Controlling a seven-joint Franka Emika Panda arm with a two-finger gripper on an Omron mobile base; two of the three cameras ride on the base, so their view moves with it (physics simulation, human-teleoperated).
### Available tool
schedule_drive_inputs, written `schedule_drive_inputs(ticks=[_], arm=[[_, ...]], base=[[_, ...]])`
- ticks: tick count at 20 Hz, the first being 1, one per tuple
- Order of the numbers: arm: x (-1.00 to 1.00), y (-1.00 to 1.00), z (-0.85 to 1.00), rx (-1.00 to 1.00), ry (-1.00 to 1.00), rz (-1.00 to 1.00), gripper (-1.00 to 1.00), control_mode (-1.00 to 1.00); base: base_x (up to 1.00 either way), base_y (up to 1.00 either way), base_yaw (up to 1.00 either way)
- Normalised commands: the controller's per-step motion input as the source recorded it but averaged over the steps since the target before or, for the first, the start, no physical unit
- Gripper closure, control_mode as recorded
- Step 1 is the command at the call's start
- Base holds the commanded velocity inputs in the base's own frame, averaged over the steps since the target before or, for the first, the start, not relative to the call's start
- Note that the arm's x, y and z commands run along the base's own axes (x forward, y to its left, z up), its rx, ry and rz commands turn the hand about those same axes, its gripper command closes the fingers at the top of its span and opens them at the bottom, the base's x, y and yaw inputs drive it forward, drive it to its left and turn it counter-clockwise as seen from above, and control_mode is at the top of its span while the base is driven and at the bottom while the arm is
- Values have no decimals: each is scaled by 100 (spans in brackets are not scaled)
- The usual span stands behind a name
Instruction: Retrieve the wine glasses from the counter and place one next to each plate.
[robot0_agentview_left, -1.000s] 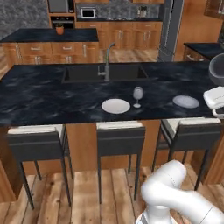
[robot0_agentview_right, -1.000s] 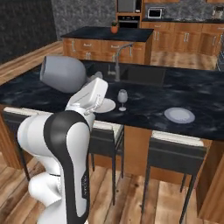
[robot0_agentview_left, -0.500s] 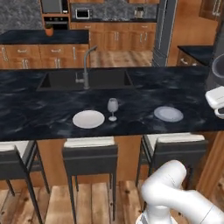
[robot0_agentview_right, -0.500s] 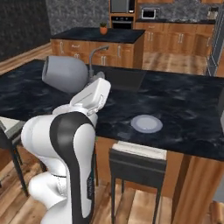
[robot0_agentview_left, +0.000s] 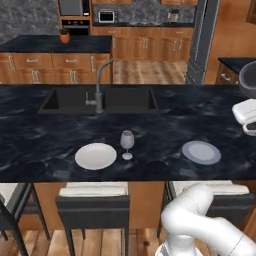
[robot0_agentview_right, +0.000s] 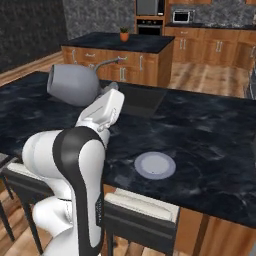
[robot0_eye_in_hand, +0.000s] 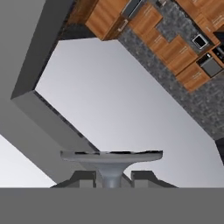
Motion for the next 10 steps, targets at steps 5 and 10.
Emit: schedule_drive_inputs(ticks=[5, 10], arm=[[0, 0, 0, 0, 0, 0, 100, 100], [0, 0, 0, 0, 0, 0, 100, 100]], base=[[0, -100, -2], [24, -44, -25]])
